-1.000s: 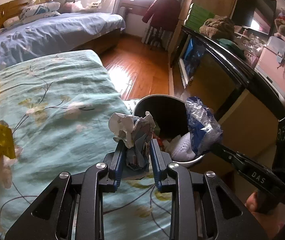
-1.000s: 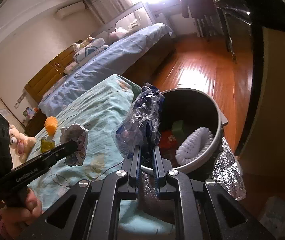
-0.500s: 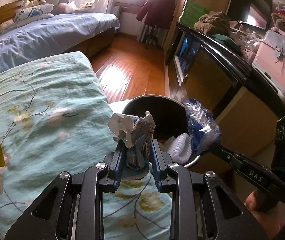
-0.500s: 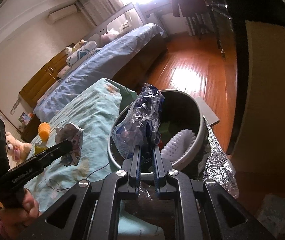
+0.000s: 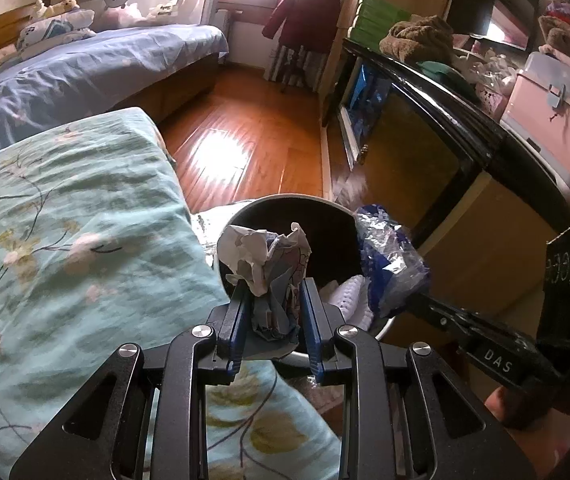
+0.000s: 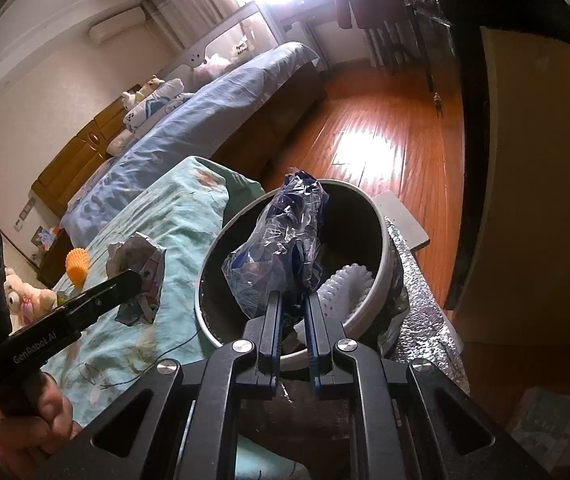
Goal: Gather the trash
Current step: 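Carry the crumpled paper and plastic bag over the trash bin with both tools, then open both tools to drop the paper and bag into the bin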
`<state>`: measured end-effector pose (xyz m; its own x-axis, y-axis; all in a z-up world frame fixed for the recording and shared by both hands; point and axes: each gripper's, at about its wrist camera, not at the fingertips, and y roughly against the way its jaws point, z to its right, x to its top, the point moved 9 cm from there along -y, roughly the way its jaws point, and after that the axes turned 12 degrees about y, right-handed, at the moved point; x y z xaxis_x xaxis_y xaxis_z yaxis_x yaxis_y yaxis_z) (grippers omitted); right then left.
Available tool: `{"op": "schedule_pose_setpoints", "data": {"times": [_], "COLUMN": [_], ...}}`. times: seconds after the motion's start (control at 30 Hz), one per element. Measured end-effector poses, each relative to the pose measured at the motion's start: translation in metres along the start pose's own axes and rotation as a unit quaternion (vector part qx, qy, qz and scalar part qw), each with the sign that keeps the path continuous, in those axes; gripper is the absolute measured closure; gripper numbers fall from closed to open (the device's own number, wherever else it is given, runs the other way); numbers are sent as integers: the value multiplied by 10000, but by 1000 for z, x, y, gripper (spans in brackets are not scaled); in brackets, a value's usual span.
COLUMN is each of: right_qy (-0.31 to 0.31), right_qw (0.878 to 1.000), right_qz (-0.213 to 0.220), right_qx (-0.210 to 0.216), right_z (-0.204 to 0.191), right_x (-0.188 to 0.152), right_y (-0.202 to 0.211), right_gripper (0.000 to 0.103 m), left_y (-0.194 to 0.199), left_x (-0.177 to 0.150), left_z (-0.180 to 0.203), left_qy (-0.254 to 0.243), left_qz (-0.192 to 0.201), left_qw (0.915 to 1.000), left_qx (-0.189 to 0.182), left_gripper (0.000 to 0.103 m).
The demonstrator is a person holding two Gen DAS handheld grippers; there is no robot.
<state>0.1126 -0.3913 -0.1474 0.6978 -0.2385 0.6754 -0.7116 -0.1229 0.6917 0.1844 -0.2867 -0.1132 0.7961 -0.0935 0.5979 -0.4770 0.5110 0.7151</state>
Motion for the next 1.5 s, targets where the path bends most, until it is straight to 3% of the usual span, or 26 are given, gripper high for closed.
{"op": "schedule_pose_setpoints", "data": {"times": [0.97, 1.1, 1.17, 1.3, 1.5], "right_qy": [-33, -88, -136, -236, -308], "right_qw": [9994, 9994, 9994, 9995, 9995], "right_qz": [-335, -320, -310, -213, -82], "right_qx": [44, 16, 3, 14, 31], "right_z": [16, 19, 21, 23, 22], "right_x": [6, 9, 9, 10, 12], "right_y": [-25, -26, -25, -19, -11], "right_gripper": [88, 87, 85, 61, 51], "left_y": [-34, -36, -35, -32, -22], "left_x": [4, 6, 6, 6, 1], "left_z": [15, 16, 15, 12, 3], "left_qy": [-76, -36, -15, 34, 134], "left_qz": [-311, -321, -313, -273, -247], "left_qw": [9995, 9995, 9995, 9996, 9995], "left_qx": [52, 66, 67, 94, 105], "left_gripper": [76, 62, 57, 44, 43]}}
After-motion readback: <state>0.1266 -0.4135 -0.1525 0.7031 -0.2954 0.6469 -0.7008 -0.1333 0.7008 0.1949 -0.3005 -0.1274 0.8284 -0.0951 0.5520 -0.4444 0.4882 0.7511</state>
